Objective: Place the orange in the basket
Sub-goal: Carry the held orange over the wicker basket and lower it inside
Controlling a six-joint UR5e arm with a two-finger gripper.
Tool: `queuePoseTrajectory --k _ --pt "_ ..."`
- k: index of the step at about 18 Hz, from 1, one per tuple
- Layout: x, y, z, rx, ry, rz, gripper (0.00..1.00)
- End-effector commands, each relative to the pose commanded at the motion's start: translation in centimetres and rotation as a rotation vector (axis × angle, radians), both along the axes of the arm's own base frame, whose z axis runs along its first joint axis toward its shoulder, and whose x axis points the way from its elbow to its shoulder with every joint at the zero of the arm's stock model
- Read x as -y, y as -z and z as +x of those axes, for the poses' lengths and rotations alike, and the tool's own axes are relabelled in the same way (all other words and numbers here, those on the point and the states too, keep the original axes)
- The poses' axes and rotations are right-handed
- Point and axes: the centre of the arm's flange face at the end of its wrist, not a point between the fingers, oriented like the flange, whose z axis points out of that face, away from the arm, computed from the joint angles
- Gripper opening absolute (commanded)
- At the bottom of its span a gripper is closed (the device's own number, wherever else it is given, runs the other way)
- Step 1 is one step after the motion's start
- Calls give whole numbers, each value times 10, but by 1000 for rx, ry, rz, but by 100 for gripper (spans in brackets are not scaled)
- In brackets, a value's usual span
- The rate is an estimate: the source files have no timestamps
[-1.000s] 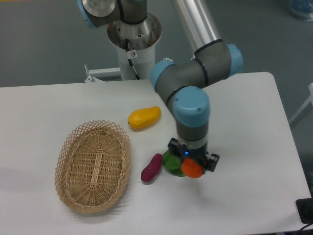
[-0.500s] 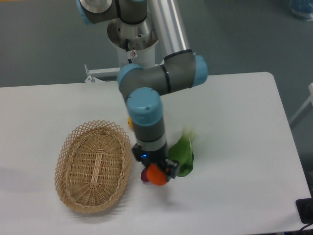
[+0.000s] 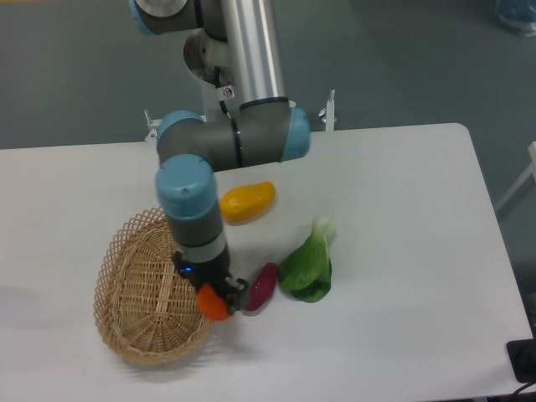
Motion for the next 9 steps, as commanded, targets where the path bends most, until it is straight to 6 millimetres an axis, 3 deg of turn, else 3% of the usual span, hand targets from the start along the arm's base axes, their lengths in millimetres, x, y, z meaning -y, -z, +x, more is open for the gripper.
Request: queuePoseTrajectory --k 5,9 --pt "-1 16 37 17 51 -31 48" --pt "9 29 54 28 81 -60 48"
